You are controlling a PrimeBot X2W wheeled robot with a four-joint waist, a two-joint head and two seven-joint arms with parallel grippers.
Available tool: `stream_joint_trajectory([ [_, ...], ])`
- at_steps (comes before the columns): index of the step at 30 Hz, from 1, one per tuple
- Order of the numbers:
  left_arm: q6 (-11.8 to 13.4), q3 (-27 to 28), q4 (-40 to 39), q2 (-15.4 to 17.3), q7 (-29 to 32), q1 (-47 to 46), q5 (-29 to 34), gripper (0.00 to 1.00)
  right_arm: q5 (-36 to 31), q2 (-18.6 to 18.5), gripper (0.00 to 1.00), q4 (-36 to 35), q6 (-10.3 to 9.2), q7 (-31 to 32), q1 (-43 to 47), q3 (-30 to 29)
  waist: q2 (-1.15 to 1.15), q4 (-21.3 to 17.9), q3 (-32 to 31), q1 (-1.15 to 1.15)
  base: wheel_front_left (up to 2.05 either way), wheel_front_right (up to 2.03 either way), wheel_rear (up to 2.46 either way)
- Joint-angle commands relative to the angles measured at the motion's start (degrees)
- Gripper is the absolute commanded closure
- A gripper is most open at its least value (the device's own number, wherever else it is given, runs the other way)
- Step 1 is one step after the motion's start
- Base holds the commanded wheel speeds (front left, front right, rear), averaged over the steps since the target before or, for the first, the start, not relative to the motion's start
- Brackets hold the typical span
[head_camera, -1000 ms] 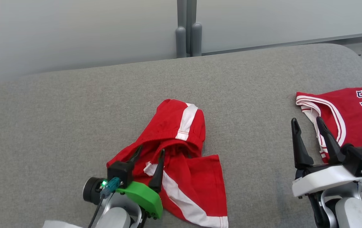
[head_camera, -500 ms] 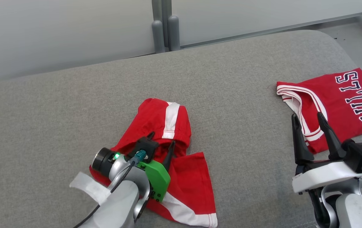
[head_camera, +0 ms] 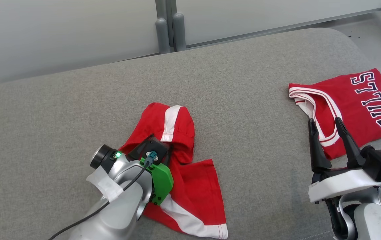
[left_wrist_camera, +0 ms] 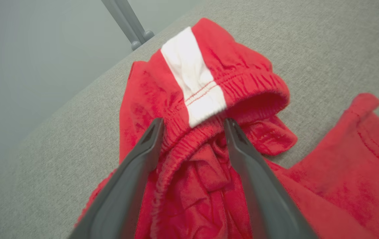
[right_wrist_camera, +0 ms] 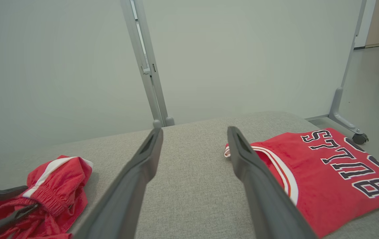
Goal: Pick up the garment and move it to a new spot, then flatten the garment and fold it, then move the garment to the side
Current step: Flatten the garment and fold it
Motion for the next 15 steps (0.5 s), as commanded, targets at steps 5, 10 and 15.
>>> stream_joint_trajectory([
  [5, 0.9, 0.12, 3.0, 0.17, -0.38, -2.34, -0.97, 1.0, 0.23, -0.16, 0.0, 0.31, 0.0, -0.46, -0.76, 0.2, 0.59, 0.4, 0.02, 0.0, 0.0, 0.0, 0.0],
  [10, -0.04, 1.32, 4.08, -0.01, -1.94, -3.17, -3.5, 1.0, 0.25, -0.16, 0.0, 0.41, 0.0, -0.51, -0.76, 0.12, 0.59, 0.61, -0.03, 0.0, 0.0, 0.0, 0.0],
  [15, -3.2, 4.3, 1.59, -0.17, -2.39, -2.54, -11.39, 1.0, 0.18, -0.16, 0.0, 0.51, 0.0, -0.39, -0.72, -0.05, 0.59, 0.83, -0.28, 0.0, 0.0, 0.0, 0.0],
])
